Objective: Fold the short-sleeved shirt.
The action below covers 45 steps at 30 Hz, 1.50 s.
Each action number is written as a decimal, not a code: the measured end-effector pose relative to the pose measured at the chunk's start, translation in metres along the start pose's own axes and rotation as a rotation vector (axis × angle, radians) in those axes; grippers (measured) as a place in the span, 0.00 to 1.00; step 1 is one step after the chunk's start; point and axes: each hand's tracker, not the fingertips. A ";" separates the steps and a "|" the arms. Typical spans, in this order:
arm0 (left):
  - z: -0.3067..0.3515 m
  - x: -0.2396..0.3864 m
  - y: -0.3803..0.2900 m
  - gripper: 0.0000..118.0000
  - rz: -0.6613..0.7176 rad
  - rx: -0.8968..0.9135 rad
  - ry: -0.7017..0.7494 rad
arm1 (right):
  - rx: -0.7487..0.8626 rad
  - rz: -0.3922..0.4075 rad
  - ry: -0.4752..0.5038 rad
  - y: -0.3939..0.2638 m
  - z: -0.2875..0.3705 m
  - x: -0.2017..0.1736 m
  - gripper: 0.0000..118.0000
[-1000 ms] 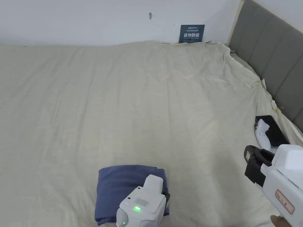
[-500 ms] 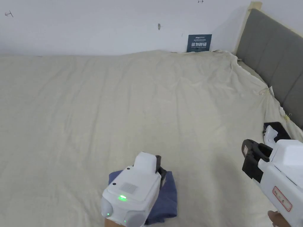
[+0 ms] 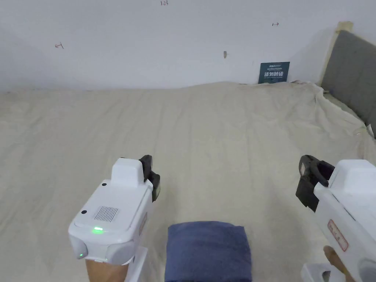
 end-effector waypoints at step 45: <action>0.004 -0.071 -0.048 0.00 0.145 -0.113 0.072 | -0.456 0.069 0.218 -0.230 -0.103 -0.077 0.00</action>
